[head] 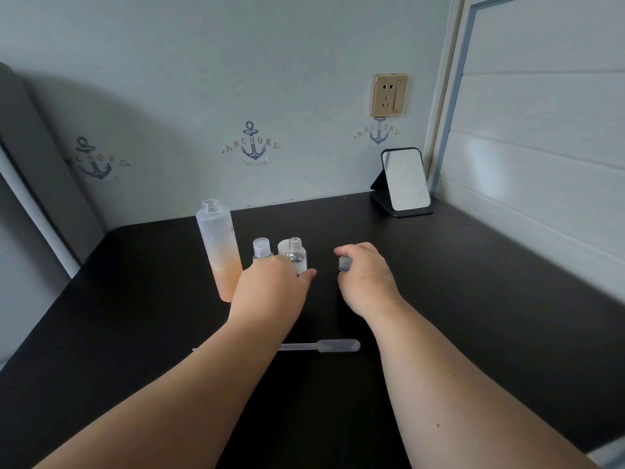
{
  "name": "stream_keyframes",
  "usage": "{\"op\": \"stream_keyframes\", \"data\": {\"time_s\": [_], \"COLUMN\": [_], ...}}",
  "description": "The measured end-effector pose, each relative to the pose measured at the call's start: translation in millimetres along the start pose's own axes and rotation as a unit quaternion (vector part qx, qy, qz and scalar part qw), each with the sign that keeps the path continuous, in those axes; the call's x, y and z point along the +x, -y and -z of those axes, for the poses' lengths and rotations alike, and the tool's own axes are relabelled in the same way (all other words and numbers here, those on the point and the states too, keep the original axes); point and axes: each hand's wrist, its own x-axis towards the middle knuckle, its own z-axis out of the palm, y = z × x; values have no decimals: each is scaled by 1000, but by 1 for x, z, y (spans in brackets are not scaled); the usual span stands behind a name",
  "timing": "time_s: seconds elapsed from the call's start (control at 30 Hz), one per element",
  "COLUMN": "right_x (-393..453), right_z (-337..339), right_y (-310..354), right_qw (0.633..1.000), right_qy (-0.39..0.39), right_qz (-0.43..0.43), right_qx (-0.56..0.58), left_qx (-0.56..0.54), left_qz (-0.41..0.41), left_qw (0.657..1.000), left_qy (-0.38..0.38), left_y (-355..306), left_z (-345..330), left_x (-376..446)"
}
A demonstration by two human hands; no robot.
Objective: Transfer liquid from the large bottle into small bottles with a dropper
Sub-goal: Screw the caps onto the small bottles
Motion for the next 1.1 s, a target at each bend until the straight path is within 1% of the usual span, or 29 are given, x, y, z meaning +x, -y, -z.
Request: {"op": "stream_keyframes", "data": {"time_s": [0.2, 0.33, 0.47, 0.53, 0.6, 0.67, 0.73, 0.83, 0.9, 1.03, 1.1], "right_x": [-2, -2, -3, -2, -2, -3, -6, -14, -19, -27, -31], "right_z": [1, 3, 3, 3, 4, 6, 9, 12, 14, 16, 15], "right_y": [0, 2, 3, 2, 1, 3, 7, 16, 21, 27, 28], "right_qw": [1000, 1000, 1000, 1000, 998, 988, 974, 955, 934, 904, 903], "right_qy": [-13, -7, 0, -3, -10, -13, -11, 10, 33, 74, 85], "right_qz": [-6, -21, -28, -25, -32, -36, -11, 34, 57, 88, 106], "right_qx": [6, 5, -5, 4, 54, 149, 228, 296, 351, 413, 407], "left_qx": [-16, -26, -73, -107, -136, -161, -174, -178, -190, -211, -219], "left_qz": [28, 51, 43, 30, 21, 22, 24, 14, 5, -14, -26], "left_qw": [999, 998, 995, 993, 990, 986, 984, 984, 982, 977, 975], "left_qy": [31, 36, 53, 48, 36, 27, 20, -5, -19, -32, -31], "left_y": [-4, -6, -4, -2, 1, 4, 8, 18, 24, 34, 37], "left_z": [-2, -2, 1, 4, 8, 13, 20, 26, 29, 31, 31], "left_x": [12, 15, 11, 6, 0, -6, -13, -25, -33, -42, -44]}}
